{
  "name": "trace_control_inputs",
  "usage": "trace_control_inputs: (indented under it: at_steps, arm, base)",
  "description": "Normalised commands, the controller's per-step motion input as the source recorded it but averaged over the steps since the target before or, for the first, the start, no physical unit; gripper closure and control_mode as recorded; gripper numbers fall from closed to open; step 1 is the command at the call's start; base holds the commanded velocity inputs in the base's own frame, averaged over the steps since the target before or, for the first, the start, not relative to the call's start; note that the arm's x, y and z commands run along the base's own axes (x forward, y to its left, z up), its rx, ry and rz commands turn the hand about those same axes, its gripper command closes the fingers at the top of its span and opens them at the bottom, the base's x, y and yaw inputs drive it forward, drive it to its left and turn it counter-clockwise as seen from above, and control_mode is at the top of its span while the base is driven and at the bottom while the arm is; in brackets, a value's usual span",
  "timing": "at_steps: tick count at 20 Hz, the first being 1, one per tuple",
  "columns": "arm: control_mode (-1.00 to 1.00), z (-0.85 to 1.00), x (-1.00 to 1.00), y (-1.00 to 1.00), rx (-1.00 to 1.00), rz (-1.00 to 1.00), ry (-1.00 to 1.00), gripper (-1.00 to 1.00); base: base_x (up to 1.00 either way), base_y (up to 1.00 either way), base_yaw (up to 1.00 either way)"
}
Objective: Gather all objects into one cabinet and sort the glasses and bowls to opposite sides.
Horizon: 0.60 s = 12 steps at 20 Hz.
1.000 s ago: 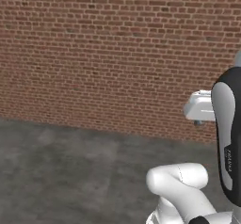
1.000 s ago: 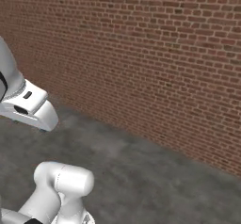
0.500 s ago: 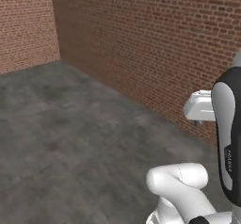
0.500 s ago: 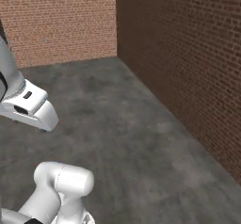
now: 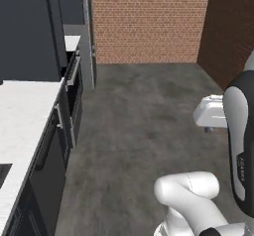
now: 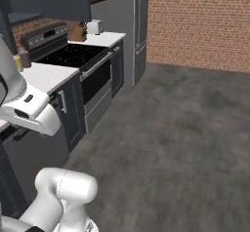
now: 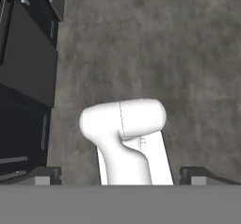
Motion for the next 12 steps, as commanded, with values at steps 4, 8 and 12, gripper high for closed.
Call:
trace_control_inputs:
  at_steps: [4,8,12]
  arm:
    - [1.00,0.00,0.00,0.00,0.00,0.00,0.00,-1.00]
    - [1.00,0.00,0.00,0.00,0.00,0.00,0.00,-1.00]
    - [1.00,0.00,0.00,0.00,0.00,0.00,0.00,-1.00]
  base:
    - [0.08,-0.19,0.45]
    - [0.20,-0.33,0.19]
    - [0.40,-0.61,0.09]
